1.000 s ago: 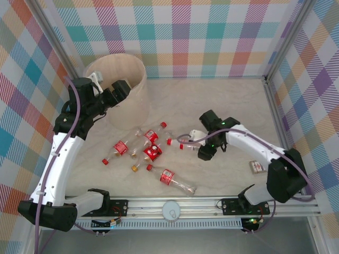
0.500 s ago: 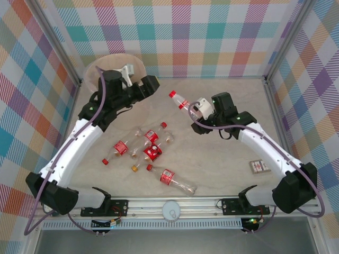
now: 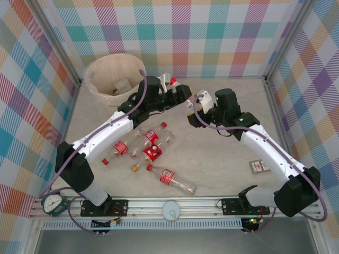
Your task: Put the plastic bottles in the bin
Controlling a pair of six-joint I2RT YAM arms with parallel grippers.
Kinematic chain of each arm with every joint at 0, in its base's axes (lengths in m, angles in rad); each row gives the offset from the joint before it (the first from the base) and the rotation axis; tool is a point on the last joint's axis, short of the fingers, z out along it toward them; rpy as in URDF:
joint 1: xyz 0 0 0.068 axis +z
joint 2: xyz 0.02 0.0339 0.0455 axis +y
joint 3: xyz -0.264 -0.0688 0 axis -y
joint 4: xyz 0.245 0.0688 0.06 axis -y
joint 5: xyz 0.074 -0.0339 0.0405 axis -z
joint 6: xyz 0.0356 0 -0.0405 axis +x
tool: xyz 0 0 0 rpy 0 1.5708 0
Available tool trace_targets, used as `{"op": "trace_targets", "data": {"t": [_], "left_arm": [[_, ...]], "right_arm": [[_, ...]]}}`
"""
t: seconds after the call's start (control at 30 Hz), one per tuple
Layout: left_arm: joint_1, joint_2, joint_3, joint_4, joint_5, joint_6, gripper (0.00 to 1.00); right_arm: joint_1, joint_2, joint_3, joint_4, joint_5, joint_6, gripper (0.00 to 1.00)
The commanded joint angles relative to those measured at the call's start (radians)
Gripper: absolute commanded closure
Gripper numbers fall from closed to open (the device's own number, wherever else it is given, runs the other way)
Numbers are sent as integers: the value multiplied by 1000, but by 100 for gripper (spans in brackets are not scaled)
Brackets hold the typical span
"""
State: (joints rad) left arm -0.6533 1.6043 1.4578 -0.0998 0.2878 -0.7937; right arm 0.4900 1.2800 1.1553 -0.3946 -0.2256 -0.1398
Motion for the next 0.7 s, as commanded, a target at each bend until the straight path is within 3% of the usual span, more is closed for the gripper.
{"op": "trace_targets", "data": {"t": [0.0, 0.3, 0.5, 0.6, 0.63, 0.67], "left_arm": [[-14, 10, 35, 71, 24, -29, 18], [-15, 12, 33, 77, 21, -36, 40], [-16, 13, 35, 73, 15, -33, 46], [-14, 14, 40, 66, 8, -23, 46], [-13, 16, 42, 62, 7, -20, 46], [-12, 17, 45, 57, 6, -16, 46]], "right_arm": [[1, 2, -5, 59, -39, 14, 43], [1, 10, -16, 67, -24, 21, 42], [0, 14, -11, 60, -24, 17, 34], [0, 8, -7, 48, -17, 7, 7], [0, 3, -6, 41, -13, 1, 1], [-1, -3, -5, 35, -10, -5, 1]]}}
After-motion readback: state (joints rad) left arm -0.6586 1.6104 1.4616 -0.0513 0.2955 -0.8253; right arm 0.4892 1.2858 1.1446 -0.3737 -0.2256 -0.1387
